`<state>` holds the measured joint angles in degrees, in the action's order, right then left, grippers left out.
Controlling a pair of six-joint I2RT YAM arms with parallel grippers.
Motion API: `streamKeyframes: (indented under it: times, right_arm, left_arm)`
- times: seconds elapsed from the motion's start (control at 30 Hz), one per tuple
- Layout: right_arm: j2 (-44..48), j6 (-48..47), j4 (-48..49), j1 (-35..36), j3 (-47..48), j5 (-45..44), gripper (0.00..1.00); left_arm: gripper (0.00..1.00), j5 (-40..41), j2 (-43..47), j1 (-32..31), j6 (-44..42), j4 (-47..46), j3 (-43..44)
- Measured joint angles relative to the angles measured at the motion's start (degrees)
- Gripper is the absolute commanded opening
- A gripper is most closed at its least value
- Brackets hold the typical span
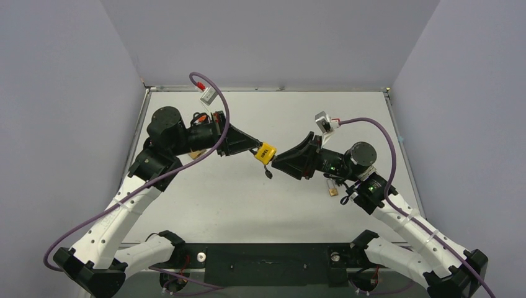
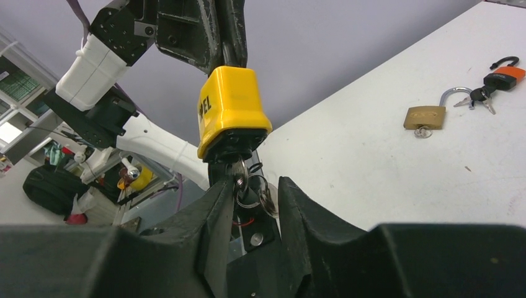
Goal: Lock with the key
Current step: Lock the lock, then place the lock at the center of the board.
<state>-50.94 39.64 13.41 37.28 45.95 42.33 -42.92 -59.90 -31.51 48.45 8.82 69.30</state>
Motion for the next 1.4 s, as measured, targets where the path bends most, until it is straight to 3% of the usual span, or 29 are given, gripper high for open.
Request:
streamKeyframes:
  times: [0.17,0.97,1.2,1.4]
  right_arm:
    - [-0.1,-0.1,0.0,0.4,0.5,-0.1,0.00]
    - [3.4,-5.5,-9.2,2.2,-2.9,-7.3,0.00]
    - [3.7,-6.0,-23.1,0.2,-2.8,-23.2,0.00]
    - [1.9,-3.8,-34.4,-1.4,-2.4,-38.9,0.00]
  left_arm:
    - [0.00,0.0,0.0,0.6,-0.1,0.0,0.0]
    - [0.00,-0.9,0.0,8.7,-1.1,1.8,1.8]
    - [0.00,-0.4,-1.8,7.8,-4.2,3.0,0.9]
    - [0.00,1.3,-10.6,-2.9,-8.1,5.6,-0.6]
